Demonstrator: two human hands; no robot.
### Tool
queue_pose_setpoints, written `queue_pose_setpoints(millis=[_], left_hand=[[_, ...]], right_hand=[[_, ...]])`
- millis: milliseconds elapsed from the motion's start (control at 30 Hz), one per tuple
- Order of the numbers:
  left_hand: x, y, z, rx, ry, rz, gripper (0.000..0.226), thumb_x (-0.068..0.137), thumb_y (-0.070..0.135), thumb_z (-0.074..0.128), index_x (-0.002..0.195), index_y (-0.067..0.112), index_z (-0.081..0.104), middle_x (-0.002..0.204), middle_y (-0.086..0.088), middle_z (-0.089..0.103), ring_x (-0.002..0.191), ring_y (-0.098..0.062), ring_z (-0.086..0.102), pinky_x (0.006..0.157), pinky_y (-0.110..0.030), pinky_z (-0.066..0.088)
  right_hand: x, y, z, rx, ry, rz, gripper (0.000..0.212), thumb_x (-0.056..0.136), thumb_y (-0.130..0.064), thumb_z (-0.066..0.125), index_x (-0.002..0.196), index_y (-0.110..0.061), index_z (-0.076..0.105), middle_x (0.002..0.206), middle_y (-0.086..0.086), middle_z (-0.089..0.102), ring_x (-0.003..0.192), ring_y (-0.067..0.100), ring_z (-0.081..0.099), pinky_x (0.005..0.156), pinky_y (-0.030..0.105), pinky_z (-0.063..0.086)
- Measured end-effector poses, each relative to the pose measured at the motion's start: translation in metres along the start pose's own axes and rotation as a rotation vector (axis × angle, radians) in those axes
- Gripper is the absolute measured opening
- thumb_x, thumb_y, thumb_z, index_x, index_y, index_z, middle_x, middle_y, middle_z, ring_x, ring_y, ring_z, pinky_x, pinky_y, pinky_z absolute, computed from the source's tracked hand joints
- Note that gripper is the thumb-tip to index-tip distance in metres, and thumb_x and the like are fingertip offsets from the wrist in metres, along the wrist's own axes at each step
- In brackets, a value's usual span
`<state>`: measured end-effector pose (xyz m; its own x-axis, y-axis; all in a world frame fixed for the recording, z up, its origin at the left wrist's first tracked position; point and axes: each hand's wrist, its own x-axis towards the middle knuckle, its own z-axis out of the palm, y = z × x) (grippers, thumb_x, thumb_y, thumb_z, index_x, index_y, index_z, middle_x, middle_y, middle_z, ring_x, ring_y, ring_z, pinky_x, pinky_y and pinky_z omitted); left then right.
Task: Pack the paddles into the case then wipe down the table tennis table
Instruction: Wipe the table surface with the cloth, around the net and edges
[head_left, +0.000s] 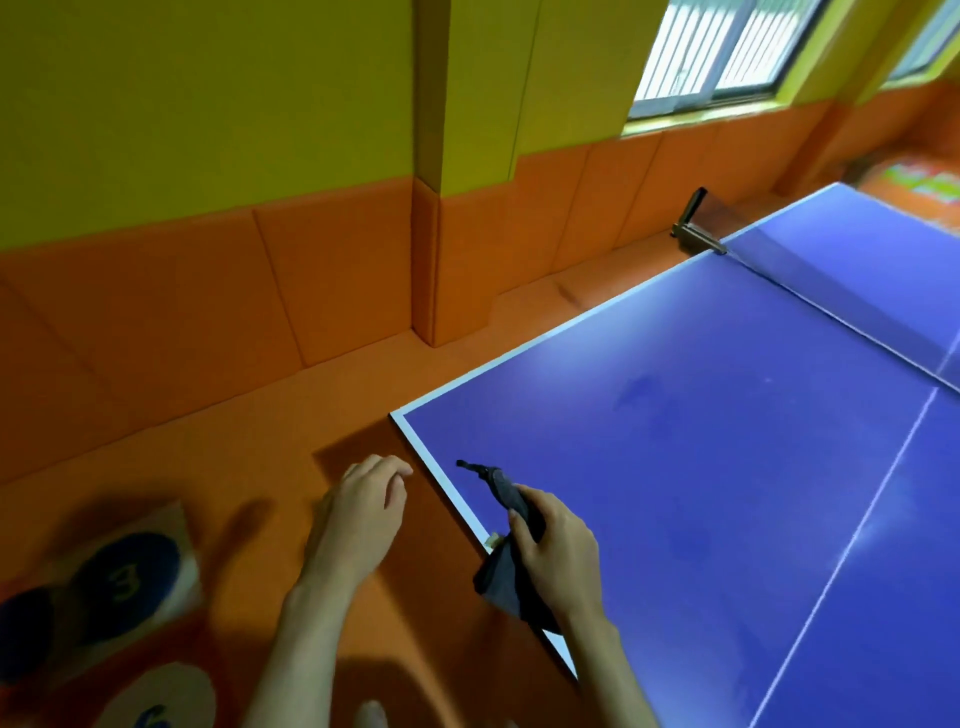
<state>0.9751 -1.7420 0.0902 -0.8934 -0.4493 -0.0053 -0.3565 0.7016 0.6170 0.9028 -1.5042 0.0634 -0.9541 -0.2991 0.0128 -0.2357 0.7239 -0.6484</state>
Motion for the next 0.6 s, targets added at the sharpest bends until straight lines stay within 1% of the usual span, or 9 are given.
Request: queue_pose_setpoints(millis=[67,167,200,267,300,367,533,600], left_hand=[[0.042,-0.011,-0.014,-0.014,-0.019,0.003,0.022,0.109,0.028,0.046,0.125,0.030,0.061,0.128,0.011,0.060,0.121,-0.006,0.053,0.086,-0.017,0.047],[0.095,-0.020,-0.022,-0.016,-0.065,0.038,0.022,0.108,0.027,0.047,0.125,0.028,0.061,0.127,0.009,0.059,0.126,-0.008,0.050,0.077,-0.008,0.040],[0.113,-0.022,-0.022,-0.010,-0.083,0.066,0.022,0.108,0.027,0.046,0.124,0.027,0.061,0.126,0.010,0.059,0.125,-0.008,0.051,0.078,-0.009,0.042],[0.150,-0.026,-0.021,0.013,-0.116,0.136,0.020,0.108,0.025,0.045,0.118,0.029,0.062,0.119,0.013,0.061,0.118,-0.006,0.054,0.086,-0.021,0.052],[0.170,-0.029,-0.018,0.026,-0.125,0.172,0.020,0.108,0.023,0.045,0.115,0.029,0.063,0.115,0.015,0.061,0.113,-0.006,0.056,0.087,-0.027,0.054],[0.211,-0.035,-0.011,0.036,-0.151,0.228,0.021,0.107,0.021,0.046,0.111,0.028,0.065,0.110,0.017,0.062,0.105,-0.008,0.058,0.087,-0.033,0.054],[0.323,-0.034,0.007,0.120,-0.310,0.363,0.024,0.107,0.021,0.046,0.119,0.027,0.066,0.117,0.018,0.063,0.107,-0.005,0.058,0.092,-0.033,0.054],[0.365,-0.029,0.011,0.166,-0.369,0.429,0.024,0.107,0.021,0.047,0.120,0.028,0.066,0.117,0.018,0.063,0.106,-0.003,0.057,0.089,-0.029,0.054]], right_hand=[[0.032,-0.020,0.012,-0.013,0.028,-0.007,0.026,0.100,-0.034,0.064,0.125,-0.041,0.065,0.112,-0.027,0.069,0.097,0.002,0.065,0.075,0.024,0.051],[0.077,-0.040,0.029,-0.039,0.041,0.004,0.025,0.101,-0.035,0.062,0.126,-0.041,0.065,0.112,-0.024,0.069,0.096,0.004,0.066,0.073,0.027,0.053],[0.093,-0.044,0.035,-0.034,0.053,0.016,0.025,0.101,-0.035,0.062,0.126,-0.041,0.065,0.112,-0.023,0.069,0.095,0.005,0.066,0.072,0.027,0.053],[0.127,-0.051,0.050,-0.017,0.088,0.045,0.024,0.102,-0.035,0.061,0.125,-0.041,0.065,0.110,-0.024,0.070,0.092,0.004,0.065,0.070,0.028,0.052],[0.144,-0.054,0.057,-0.007,0.103,0.063,0.022,0.103,-0.036,0.060,0.123,-0.041,0.066,0.109,-0.024,0.070,0.090,0.003,0.065,0.069,0.029,0.052],[0.178,-0.056,0.073,0.010,0.135,0.101,0.019,0.104,-0.037,0.059,0.121,-0.041,0.066,0.108,-0.024,0.070,0.088,0.004,0.065,0.067,0.032,0.053],[0.270,-0.053,0.106,0.072,0.241,0.251,0.022,0.103,-0.034,0.060,0.123,-0.040,0.065,0.106,-0.024,0.068,0.087,0.004,0.064,0.068,0.031,0.053],[0.307,-0.056,0.113,0.121,0.284,0.297,0.024,0.102,-0.033,0.060,0.124,-0.041,0.065,0.107,-0.024,0.069,0.089,0.004,0.064,0.070,0.030,0.053]])
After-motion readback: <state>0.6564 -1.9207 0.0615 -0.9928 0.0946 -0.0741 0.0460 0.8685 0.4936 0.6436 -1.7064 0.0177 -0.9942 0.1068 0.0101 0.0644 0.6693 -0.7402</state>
